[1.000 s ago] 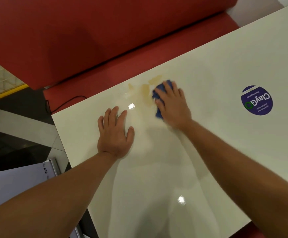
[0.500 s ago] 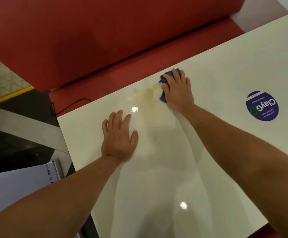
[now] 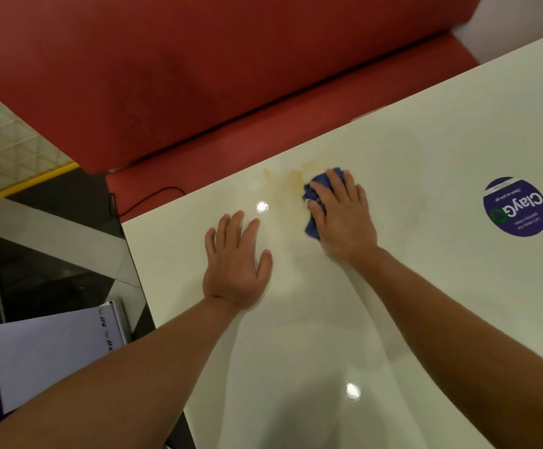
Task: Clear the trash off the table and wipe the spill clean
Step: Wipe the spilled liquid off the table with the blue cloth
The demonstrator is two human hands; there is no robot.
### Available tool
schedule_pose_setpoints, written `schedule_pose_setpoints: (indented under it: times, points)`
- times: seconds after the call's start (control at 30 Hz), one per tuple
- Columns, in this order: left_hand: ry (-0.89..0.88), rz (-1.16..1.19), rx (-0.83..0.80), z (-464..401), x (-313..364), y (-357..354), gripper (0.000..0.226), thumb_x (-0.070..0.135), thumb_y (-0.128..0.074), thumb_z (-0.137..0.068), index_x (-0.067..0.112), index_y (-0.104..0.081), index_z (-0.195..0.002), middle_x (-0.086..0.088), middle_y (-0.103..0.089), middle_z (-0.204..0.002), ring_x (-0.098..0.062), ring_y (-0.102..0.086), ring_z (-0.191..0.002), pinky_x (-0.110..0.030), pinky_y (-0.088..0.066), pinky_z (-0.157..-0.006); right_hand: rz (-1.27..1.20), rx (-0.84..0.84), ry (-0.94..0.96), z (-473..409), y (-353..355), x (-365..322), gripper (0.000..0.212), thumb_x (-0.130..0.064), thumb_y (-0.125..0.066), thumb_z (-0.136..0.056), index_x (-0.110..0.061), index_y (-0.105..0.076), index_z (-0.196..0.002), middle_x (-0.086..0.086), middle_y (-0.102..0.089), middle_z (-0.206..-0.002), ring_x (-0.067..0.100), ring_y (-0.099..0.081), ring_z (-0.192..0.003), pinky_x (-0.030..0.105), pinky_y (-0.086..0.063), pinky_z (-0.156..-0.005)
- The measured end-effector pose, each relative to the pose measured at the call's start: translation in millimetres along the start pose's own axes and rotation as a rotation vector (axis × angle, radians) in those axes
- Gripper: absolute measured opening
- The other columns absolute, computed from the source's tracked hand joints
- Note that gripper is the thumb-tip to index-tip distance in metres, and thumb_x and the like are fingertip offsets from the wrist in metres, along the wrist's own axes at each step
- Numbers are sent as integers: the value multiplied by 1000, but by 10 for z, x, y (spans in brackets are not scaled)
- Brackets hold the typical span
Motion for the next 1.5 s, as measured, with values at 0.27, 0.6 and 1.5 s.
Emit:
schedule_pose_setpoints:
  times: [0.27,0.6,1.5]
  points:
    - [8,15,9,8,16,9,62,47,-41,-96,20,-38,-152,-9,-26,-164,-31,-15,-153,-55,-15,-123,74,72,-87,-266,115,-103,44,-31,-46,-102,-14,-44,-142,17,-33,-157,46,-26,-147,56,-29,-116]
    - [7,0,16,-7,-2,-9,62,46,-44,-96,19,-39,-152,-9,-28,-163,-32,-19,-152,-57,-19,-121,68,-68,223,541,-182,-398,45,-34,-43,-107,-19,-42,-149,13,-28,-164,40,-17,-154,53,-24,-120]
    - [10,-3,-5,-15,8,-34,63,48,-42,-98,21,-34,-155,-8,-22,-165,-30,-12,-154,-55,-13,-124,58,-25,-37,-772,-32,-33,47,-39,-34,-106,-19,-42,-148,14,-27,-163,42,-17,-152,54,-21,-121]
Point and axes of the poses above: each hand's wrist, its own z-axis away from the middle knuckle, its own y-axis out of the back of the hand, x = y × z, the point moved 10 cm from there along -z, towards the middle knuckle
